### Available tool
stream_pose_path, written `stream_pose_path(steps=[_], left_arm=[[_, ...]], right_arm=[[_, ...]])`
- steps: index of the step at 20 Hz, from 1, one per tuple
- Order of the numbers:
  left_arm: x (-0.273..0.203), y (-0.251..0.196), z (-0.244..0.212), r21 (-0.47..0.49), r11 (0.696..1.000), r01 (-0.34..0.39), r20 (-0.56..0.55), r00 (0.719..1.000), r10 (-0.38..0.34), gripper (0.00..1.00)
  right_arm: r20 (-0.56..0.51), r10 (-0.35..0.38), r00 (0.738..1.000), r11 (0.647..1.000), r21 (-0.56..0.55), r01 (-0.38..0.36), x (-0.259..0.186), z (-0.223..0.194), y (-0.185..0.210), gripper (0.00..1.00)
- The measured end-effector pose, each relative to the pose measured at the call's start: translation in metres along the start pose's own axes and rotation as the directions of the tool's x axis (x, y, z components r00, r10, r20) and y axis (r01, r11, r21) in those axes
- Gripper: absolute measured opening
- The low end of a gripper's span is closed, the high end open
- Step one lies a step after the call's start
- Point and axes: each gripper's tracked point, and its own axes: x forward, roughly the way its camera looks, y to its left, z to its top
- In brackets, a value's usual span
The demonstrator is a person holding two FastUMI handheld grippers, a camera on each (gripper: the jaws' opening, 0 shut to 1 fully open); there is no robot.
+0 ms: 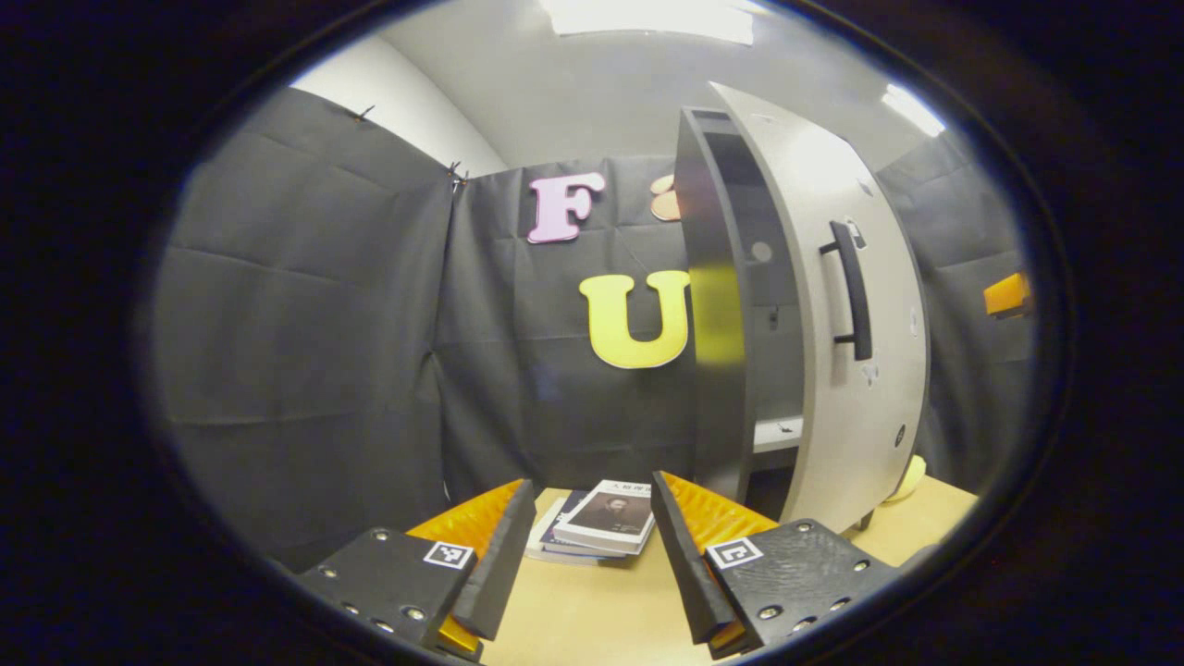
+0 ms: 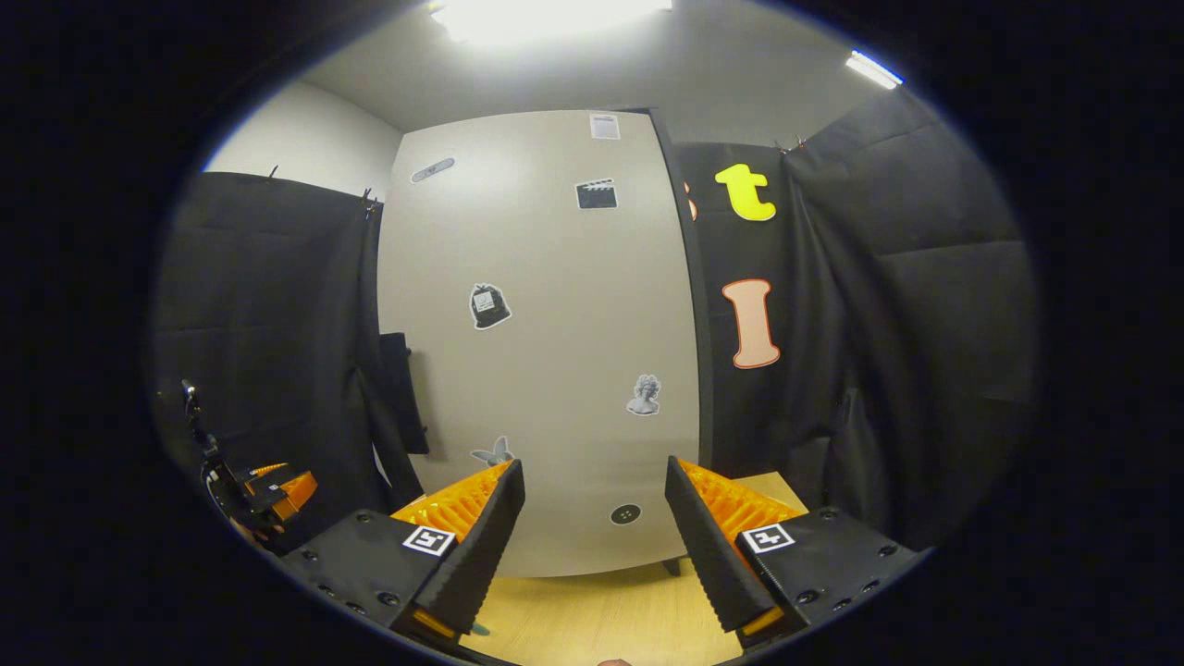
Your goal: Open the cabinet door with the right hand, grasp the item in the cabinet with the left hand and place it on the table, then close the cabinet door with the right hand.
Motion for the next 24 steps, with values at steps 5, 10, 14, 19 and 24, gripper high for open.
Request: stream_pose_path(steps=[5,10,14,19,24], left_arm=[[-0.002,-0.039,0.016,0.017,1.0,0.003,0.013,1.0,-0.003,0.76],[-0.008,-0.075,0.035,0.023,1.0,0.01,0.039,0.999,-0.011,0.76],[-0.015,-0.102,0.045,0.033,0.999,0.028,0.051,0.998,-0.03,0.75],[-0.023,-0.119,0.055,0.039,0.998,0.041,0.069,0.997,-0.044,0.75],[-0.024,-0.125,0.044,0.039,0.997,0.06,0.064,0.996,-0.063,0.75]], right_arm=[[0.015,-0.006,1.0,1.0,-0.003,0.006,-0.004,0.01,-0.038,0.96],[0.022,-0.007,1.0,1.0,0.008,0.007,-0.01,0.015,-0.071,0.92],[0.034,-0.027,0.999,0.999,0.027,0.026,-0.017,0.016,-0.096,0.96],[0.031,-0.061,0.998,0.998,0.022,0.06,-0.028,0.008,-0.116,0.96],[0.046,-0.079,0.996,0.997,0.007,0.079,-0.034,0.011,-0.122,0.96]])
